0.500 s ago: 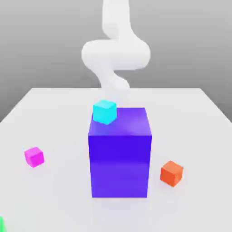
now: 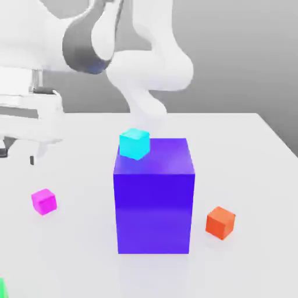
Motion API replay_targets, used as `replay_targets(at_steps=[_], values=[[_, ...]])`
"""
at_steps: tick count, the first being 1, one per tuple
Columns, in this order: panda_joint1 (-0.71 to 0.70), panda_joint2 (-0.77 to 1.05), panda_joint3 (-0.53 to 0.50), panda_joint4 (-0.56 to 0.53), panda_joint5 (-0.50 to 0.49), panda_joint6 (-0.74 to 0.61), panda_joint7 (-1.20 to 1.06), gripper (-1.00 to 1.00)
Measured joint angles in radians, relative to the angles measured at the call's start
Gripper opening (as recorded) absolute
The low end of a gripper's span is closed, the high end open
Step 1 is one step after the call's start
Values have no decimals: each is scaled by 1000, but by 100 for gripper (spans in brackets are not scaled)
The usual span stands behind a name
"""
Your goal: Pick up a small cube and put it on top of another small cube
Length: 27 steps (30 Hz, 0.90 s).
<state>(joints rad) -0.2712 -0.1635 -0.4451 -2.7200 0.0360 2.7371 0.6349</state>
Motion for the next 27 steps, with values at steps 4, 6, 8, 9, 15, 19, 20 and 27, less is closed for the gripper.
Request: replay_targets(at_steps=[4,6,8,9,15,19,20,27], values=[[-92,150,-81,-97,16,102,-44,0],[-131,208,-73,-111,63,143,-86,0],[-154,258,-30,-105,139,177,-144,0],[-176,282,2,-99,177,194,-173,0],[-355,419,232,-63,393,292,-336,0],[-419,461,308,-54,440,324,-371,-100],[-420,461,308,-54,439,324,-371,-100],[-353,410,225,-66,368,285,-317,-100]])
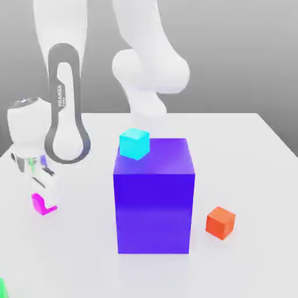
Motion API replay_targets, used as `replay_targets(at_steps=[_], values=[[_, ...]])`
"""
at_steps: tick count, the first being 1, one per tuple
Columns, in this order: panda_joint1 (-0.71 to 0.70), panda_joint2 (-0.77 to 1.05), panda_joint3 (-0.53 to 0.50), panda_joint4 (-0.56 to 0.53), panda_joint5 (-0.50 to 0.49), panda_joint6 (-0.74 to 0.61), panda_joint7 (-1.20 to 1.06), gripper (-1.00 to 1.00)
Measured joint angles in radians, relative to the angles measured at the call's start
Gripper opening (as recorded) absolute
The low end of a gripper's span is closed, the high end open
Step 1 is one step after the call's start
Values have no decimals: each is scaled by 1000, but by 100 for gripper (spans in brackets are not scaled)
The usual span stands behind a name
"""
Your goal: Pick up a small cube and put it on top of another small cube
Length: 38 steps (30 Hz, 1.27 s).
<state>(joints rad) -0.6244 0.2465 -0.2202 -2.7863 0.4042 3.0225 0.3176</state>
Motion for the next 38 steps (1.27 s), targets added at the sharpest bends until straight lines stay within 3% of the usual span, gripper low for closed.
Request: replay_targets(at_steps=[6,9,11,19,30,34,35,38], values=[[108,-139,-166,-37,-241,-95,180,-100],[109,-200,-189,-47,-343,-146,263,-100],[137,-189,-186,2,-366,-183,333,-100],[233,-58,-138,284,-349,-337,606,-100],[359,138,-61,685,-250,-554,940,-100],[353,258,-26,741,-197,-495,954,-100],[349,282,-19,745,-187,-475,949,100],[349,282,-19,745,-187,-475,949,100]])
